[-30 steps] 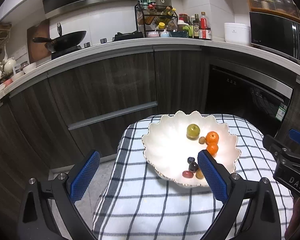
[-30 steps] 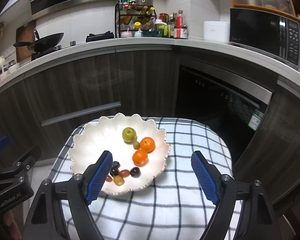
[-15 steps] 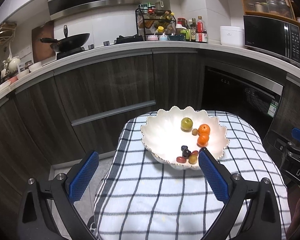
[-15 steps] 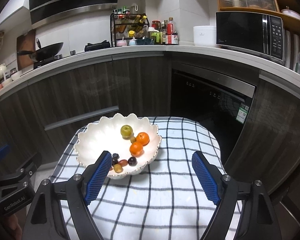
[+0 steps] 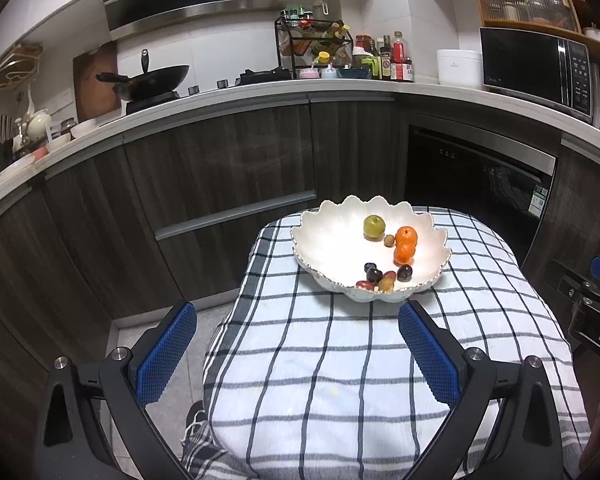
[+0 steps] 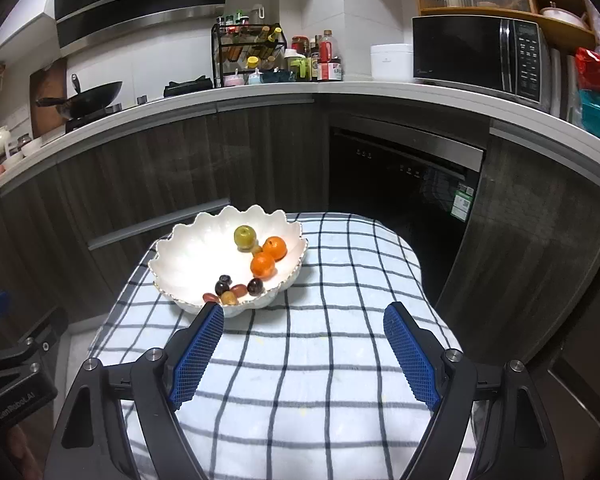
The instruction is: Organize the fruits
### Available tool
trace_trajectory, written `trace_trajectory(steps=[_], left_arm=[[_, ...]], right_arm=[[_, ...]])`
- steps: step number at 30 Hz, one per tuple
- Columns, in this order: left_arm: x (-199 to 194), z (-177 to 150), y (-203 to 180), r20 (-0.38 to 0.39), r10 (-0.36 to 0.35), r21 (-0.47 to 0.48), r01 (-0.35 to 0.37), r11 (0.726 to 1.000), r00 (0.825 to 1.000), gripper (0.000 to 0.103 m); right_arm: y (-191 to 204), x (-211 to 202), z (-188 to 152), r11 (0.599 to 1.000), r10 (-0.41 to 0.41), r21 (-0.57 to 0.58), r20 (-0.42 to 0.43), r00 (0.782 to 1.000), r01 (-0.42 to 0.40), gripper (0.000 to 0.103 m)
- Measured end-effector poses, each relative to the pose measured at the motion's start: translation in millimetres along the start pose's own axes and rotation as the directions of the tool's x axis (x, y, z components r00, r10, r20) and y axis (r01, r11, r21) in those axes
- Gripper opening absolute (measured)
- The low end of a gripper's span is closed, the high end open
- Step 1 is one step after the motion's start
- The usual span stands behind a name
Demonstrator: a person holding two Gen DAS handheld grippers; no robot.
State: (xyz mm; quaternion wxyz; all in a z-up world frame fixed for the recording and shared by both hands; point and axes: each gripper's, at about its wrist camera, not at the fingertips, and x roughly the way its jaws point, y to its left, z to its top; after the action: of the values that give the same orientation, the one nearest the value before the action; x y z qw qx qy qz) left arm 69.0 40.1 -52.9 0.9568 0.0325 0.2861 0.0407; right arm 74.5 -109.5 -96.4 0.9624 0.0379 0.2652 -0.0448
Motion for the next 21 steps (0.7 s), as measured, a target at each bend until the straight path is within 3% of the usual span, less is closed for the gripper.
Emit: trace_trajectory(steps=[21], left_arm=[[-19,-10,1,0.002,-0.014,-0.014,0.014,1.0,1.0,0.103]], right_arm=[[-3,-27,-15,1.0,-0.019,-0.004,0.011,1.0,0.019,0.083]])
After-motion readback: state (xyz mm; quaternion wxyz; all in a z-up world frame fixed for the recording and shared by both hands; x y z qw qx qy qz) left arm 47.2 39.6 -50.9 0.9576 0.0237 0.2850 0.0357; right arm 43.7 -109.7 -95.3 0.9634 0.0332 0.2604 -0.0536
